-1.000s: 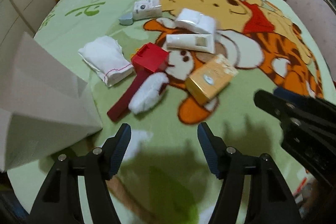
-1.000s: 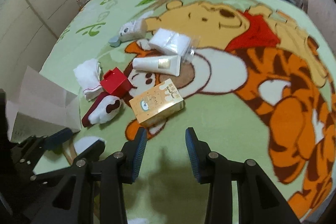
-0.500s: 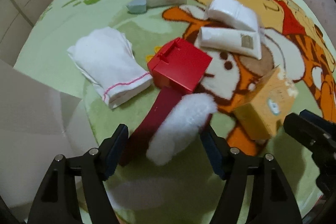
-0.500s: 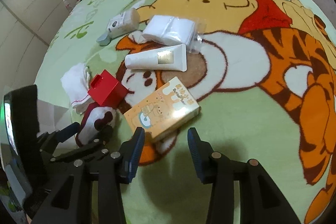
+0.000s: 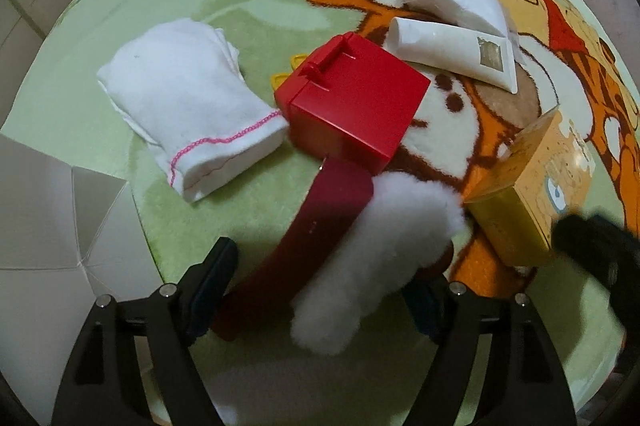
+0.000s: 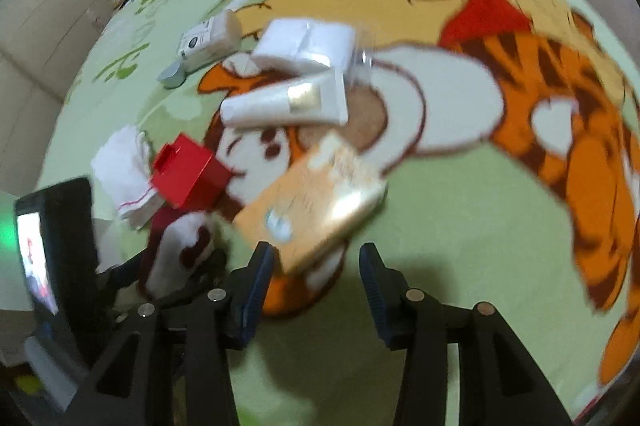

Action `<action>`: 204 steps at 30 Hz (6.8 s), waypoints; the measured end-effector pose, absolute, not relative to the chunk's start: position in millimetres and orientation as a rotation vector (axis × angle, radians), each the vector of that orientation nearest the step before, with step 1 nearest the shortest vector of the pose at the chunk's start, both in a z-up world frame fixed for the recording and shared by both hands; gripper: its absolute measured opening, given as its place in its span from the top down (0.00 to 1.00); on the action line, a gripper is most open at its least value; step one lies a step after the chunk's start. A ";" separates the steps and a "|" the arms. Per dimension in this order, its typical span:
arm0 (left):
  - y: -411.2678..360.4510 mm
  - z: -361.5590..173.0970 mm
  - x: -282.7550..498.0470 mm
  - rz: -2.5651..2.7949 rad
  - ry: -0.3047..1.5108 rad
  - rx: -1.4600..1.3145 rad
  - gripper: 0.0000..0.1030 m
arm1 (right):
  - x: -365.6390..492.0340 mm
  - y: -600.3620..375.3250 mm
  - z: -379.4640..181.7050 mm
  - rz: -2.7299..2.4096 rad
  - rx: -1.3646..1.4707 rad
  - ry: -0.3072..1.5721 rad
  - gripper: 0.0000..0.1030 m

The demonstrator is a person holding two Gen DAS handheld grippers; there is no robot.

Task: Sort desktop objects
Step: 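Grasp the Santa hat with the left tool while the right tool grasps the Butter Bear box, then carry the Santa hat and Butter Bear box over the white box, then open the left tool to drop the Santa hat into the box, then open the right tool to drop the Butter Bear box into the white box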

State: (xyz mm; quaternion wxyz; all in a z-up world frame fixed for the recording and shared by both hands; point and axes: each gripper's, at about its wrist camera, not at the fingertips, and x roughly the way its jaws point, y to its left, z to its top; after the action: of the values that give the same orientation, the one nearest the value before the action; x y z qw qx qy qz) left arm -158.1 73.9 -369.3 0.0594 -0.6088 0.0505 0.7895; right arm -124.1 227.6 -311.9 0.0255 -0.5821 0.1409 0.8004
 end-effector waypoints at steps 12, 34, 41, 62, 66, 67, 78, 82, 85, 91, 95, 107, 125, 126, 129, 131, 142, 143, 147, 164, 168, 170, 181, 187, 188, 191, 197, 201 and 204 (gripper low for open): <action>69.5 -372.6 -157.8 2.348 0.184 -1.836 0.22 | -127.4 250.7 -325.3 2.393 -1.701 0.162 0.56; 54.8 -379.0 -170.1 2.349 0.087 -1.896 0.19 | -186.0 244.6 -323.6 2.319 -1.701 0.411 0.46; 49.0 -381.2 -171.9 2.344 0.084 -1.899 0.17 | -204.5 237.9 -339.2 2.174 -1.730 0.389 0.18; 27.9 -366.0 -166.8 2.400 0.076 -1.828 0.51 | -168.1 242.5 -331.8 2.574 -1.784 0.273 0.53; 37.7 -351.6 -151.1 2.405 0.065 -1.812 0.65 | -154.4 251.0 -323.8 2.592 -1.778 0.271 0.53; 38.8 -338.4 -151.6 2.406 0.054 -1.812 0.66 | -152.5 252.3 -321.1 2.593 -1.777 0.279 0.53; 96.4 -326.1 -141.4 2.406 0.091 -1.784 0.71 | -119.5 257.0 -299.5 2.629 -1.770 0.298 0.53; 88.9 -304.2 -119.2 2.429 0.116 -1.787 0.71 | -108.0 256.0 -279.4 2.642 -1.758 0.281 0.53; 93.5 -288.0 -115.3 2.436 0.092 -1.789 0.71 | -99.9 254.8 -264.2 2.648 -1.749 0.267 0.53; 86.2 -241.0 -99.7 2.469 0.062 -1.768 0.71 | -85.7 248.9 -231.5 2.675 -1.720 0.248 0.53; 81.6 -208.3 -90.2 2.500 0.052 -1.736 0.71 | -76.9 243.8 -205.1 2.701 -1.688 0.225 0.53; 44.3 -122.7 -48.3 2.582 -0.013 -1.663 0.71 | -50.1 216.8 -132.9 2.793 -1.607 0.186 0.53; -99.8 -62.9 -8.5 2.860 -0.183 -1.670 0.71 | -16.4 59.7 -82.5 3.085 -1.708 -0.002 0.53; -107.1 -63.9 -8.7 2.866 -0.196 -1.680 0.71 | -14.7 51.7 -81.7 3.097 -1.715 -0.014 0.53; -123.0 -66.9 -9.1 2.879 -0.211 -1.700 0.71 | -11.7 32.0 -80.5 3.124 -1.730 -0.051 0.53; -130.7 -70.2 -9.7 2.881 -0.216 -1.710 0.70 | -11.2 24.3 -80.8 3.129 -1.736 -0.066 0.53; -135.8 -82.6 -20.3 2.848 -0.171 -1.731 0.70 | -20.1 6.3 -85.3 3.116 -1.741 -0.106 0.53; -134.9 -82.6 -21.2 2.846 -0.166 -1.730 0.70 | -21.3 6.0 -86.0 3.114 -1.741 -0.108 0.53; -131.1 -83.5 -24.5 2.840 -0.148 -1.724 0.70 | -26.1 5.2 -89.5 3.105 -1.746 -0.118 0.53; -140.5 -102.5 -46.2 2.784 -0.125 -1.769 0.70 | -59.9 -7.4 -113.4 3.045 -1.803 -0.170 0.53; -144.3 -115.5 -57.1 2.744 -0.125 -1.788 0.69 | -72.8 -13.8 -124.7 3.029 -1.832 -0.219 0.53; -145.0 -123.0 -62.7 2.727 -0.104 -1.799 0.69 | -79.5 -17.1 -131.4 3.017 -1.849 -0.246 0.53; -148.8 -158.8 -87.0 2.642 -0.027 -1.913 0.57 | -101.7 -25.9 -164.9 2.929 -1.973 -0.342 0.52; -151.6 -167.7 -93.8 2.607 -0.034 -1.979 0.42 | -106.7 -18.4 -171.8 2.881 -2.022 -0.273 0.51; -152.0 -168.6 -94.4 2.600 -0.039 -1.982 0.41 | -108.0 -17.3 -173.0 2.861 -2.039 -0.261 0.51; -155.0 -172.1 -96.0 2.577 -0.064 -2.007 0.38 | -109.6 -18.3 -173.6 2.854 -2.045 -0.272 0.52; -160.3 -171.8 -93.7 2.553 -0.117 -2.019 0.37 | -108.9 -20.4 -167.9 2.880 -2.018 -0.303 0.52; -157.0 -161.6 -89.3 2.579 -0.108 -1.982 0.36 | -105.3 -17.2 -154.3 2.925 -1.964 -0.276 0.52; -151.9 -142.7 -83.1 2.622 -0.103 -1.927 0.36 | -99.8 -9.1 -134.5 2.968 -1.905 -0.226 0.51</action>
State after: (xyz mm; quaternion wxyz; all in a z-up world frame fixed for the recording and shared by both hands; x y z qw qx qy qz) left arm -83.1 -151.9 -142.7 -0.0571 -0.5910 -0.0315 0.8040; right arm -99.8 -9.1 -134.5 -0.1952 -0.5287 -0.0627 0.8237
